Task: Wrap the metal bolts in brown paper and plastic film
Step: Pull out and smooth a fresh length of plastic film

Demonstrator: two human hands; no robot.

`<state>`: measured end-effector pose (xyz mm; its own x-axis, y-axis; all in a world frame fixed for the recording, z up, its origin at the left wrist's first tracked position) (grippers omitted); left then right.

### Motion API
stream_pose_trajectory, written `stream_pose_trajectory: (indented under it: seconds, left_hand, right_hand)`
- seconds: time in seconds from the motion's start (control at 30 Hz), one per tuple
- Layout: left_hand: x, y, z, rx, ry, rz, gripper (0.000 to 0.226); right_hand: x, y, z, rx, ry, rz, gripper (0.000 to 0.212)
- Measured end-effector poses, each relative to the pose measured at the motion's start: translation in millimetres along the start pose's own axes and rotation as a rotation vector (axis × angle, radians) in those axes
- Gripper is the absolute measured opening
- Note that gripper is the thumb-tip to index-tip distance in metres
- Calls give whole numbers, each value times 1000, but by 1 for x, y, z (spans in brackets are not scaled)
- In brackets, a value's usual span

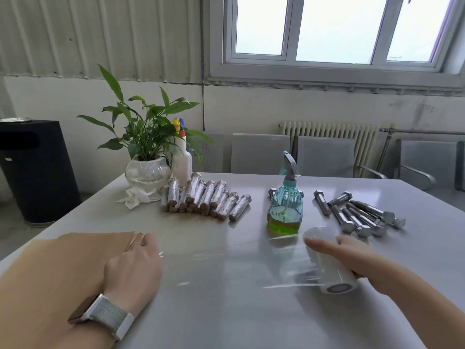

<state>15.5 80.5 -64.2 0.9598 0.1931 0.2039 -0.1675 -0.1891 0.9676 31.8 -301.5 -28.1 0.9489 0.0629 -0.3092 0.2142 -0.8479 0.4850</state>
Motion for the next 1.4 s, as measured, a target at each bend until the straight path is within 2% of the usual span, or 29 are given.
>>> stream_pose_trajectory:
  seconds: [0.17, 0.3, 0.43, 0.53, 0.6, 0.7, 0.77, 0.93, 1.2, 1.3, 1.4]
  left_hand:
    - [-7, 6, 5, -86, 16, 45, 10]
    - [-12, 10, 6, -227, -41, 125, 21]
    - [-11, 12, 8, -214, -118, 197, 21]
    - [-9, 10, 8, -213, -169, 283, 11]
    - [-8, 9, 8, -236, -168, 293, 14]
    - [-6, 8, 11, -227, -210, 345, 27]
    - [-6, 9, 13, -214, -229, 362, 28]
    - [-6, 6, 12, -235, -222, 334, 30]
    - [-6, 3, 9, -286, -184, 216, 19]
    - [0, -3, 3, -416, -104, 167, 25]
    - [4, -7, 1, -537, -89, 97, 18]
  right_hand:
    - [-3, 11, -2, -1, 24, -35, 79]
    - [3, 13, -3, -51, 16, 28, 88]
    - [12, 20, 7, -150, -25, 134, 103]
    - [25, 28, 16, -180, -42, 182, 86]
    - [32, 33, 21, -224, -66, 171, 77]
    - [35, 43, 23, -370, -119, 169, 77]
    - [34, 48, 27, -477, -143, 195, 77]
    - [39, 54, 33, -601, -174, 234, 84]
    - [43, 56, 32, -666, -180, 223, 69]
    - [42, 57, 32, -660, -155, 232, 66]
    - [43, 57, 33, -664, -139, 235, 65]
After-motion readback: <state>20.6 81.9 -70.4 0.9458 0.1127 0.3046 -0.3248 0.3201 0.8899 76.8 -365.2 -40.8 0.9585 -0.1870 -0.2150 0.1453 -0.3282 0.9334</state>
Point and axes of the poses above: each hand's wrist, its own x-axis towards the middle knuckle, its own y-axis out of the back of the hand, z = x × y, the point moved 3 cm from there along x, towards the middle knuckle, and after that the axes turned 9 degrees about -z, right-handed, at the moved point
